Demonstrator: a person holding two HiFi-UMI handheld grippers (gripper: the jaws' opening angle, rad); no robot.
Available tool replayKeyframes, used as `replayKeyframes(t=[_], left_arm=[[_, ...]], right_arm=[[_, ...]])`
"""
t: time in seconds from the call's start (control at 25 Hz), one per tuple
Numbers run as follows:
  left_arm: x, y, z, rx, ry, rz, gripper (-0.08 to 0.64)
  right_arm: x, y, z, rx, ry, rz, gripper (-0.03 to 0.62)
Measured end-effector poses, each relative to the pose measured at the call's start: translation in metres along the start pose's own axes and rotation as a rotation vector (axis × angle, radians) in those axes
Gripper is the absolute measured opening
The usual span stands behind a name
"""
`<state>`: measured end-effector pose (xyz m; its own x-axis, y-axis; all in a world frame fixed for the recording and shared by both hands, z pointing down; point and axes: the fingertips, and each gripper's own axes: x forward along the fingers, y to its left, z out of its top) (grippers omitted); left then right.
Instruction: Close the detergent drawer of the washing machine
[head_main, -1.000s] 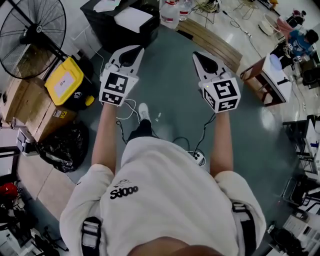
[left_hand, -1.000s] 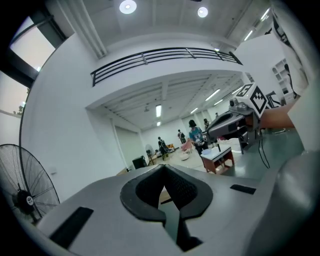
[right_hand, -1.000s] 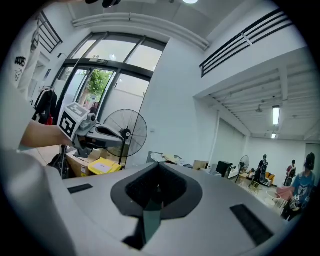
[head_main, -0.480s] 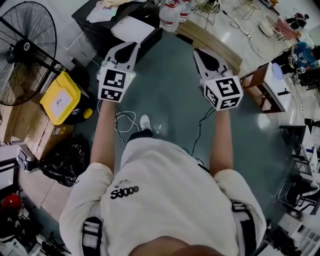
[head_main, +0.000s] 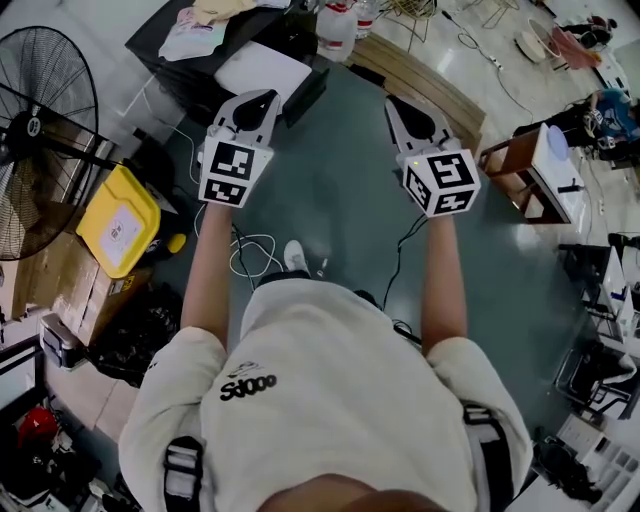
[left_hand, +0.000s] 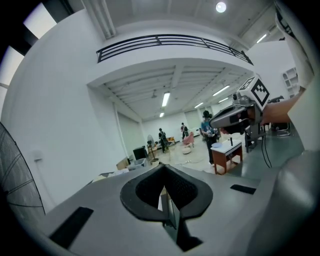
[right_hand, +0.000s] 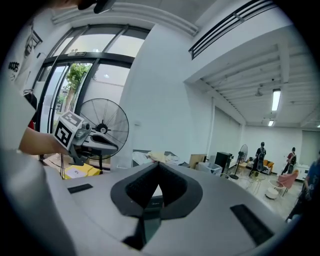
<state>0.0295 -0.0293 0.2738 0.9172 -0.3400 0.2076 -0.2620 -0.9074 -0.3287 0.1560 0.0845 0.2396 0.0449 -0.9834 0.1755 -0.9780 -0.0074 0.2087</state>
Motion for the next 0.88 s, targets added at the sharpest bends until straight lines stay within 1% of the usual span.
replayKeyframes(t=[0.16,0.36,0.44,0.56,0.6,0.76,0.88], left_arm=[[0.017,0.018,-0.013,-0.013,0.004,-0.018,0.018],[0.026,0.031,-0.02,-0.043,-0.003,-0.021,0.018],[0.028,0.036,-0.027,-0.046,0.007,-0.024,0.018],[0.031,0.042,-0.036,-0.052,0.024,-0.019,0.018],[0.032,0.043,-0.039,-0.055,0.028,-0.018,0.018],[0.042,0.041,-0.052,-0.064,0.051,-0.017,0.018],[0.053,0.043,-0.063,-0.084,0.065,-0.008,0.018]], right_arm=[[0.031,-0.001,-0.012,-0.007,0.041,0.002,-0.006],[0.057,0.0,-0.028,0.011,0.076,0.001,-0.006],[0.068,0.001,-0.034,0.044,0.085,0.014,-0.006],[0.082,-0.001,-0.045,0.131,0.095,0.045,-0.006],[0.085,-0.002,-0.048,0.141,0.097,0.053,-0.006],[0.096,-0.01,-0.059,0.123,0.084,0.076,-0.006],[0.11,-0.022,-0.068,0.107,0.073,0.069,-0.006]])
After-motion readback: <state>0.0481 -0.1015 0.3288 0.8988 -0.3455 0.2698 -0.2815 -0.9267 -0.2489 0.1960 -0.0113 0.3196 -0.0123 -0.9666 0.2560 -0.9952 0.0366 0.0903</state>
